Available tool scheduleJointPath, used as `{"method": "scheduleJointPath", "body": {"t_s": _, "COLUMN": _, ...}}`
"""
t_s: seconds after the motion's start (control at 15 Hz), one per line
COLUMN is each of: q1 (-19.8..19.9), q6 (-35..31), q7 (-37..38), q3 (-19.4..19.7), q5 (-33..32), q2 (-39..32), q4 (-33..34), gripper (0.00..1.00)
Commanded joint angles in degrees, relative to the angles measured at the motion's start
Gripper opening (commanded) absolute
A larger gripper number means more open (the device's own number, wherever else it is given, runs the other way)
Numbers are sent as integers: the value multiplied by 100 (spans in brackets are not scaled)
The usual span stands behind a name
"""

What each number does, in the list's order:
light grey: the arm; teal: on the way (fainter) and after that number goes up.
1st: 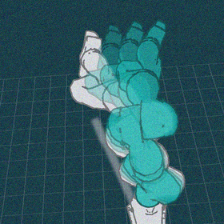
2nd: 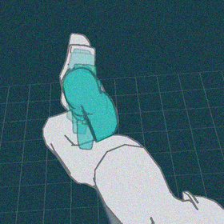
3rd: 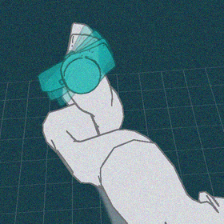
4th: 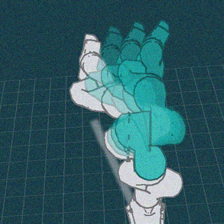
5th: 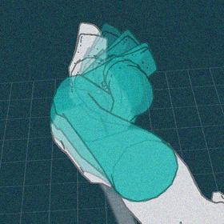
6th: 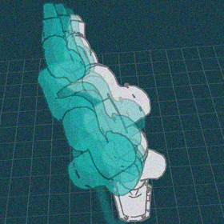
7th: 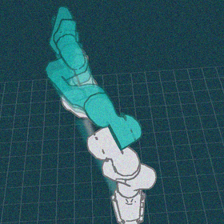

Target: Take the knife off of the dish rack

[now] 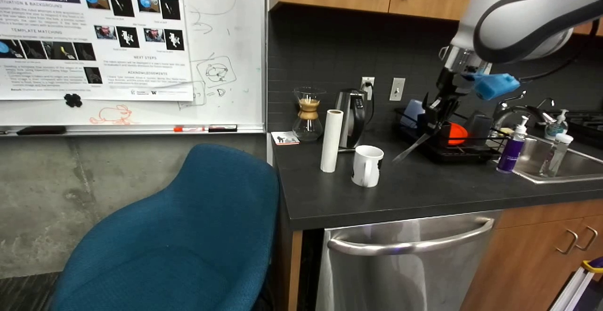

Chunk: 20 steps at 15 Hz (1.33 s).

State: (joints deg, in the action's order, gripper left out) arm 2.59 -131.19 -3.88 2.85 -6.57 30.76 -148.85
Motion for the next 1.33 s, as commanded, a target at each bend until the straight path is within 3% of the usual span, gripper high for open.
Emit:
{"method": "scheduleJointPath", "body": {"t_s": 0.0, "q1": -5, "q6": -395, "q7": 302, "q3": -198, "q5": -7, "q2": -910, "q4": 434, "gripper": 1}}
{"method": "scheduleJointPath", "body": {"t_s": 0.53, "q1": 27, "q6": -656, "q7": 669, "q3": -263, "q5": -38, "q2": -2015, "q4": 1167, "gripper": 1}}
{"method": "scheduleJointPath", "body": {"t_s": 0.8, "q1": 155, "q6": -734, "q7": 1231, "q3": -312, "q5": -490, "q2": -2267, "q4": 1347, "gripper": 1}}
{"method": "scheduleJointPath", "body": {"t_s": 0.93, "q1": 195, "q6": -737, "q7": 1575, "q3": -305, "q5": -787, "q2": -2378, "q4": 1392, "gripper": 6}}
{"method": "scheduleJointPath", "body": {"t_s": 1.07, "q1": 209, "q6": -702, "q7": 1839, "q3": -285, "q5": -994, "q2": -2456, "q4": 1408, "gripper": 29}}
{"method": "scheduleJointPath", "body": {"t_s": 1.27, "q1": 209, "q6": -654, "q7": 2109, "q3": -266, "q5": -1162, "q2": -2532, "q4": 1409, "gripper": 42}}
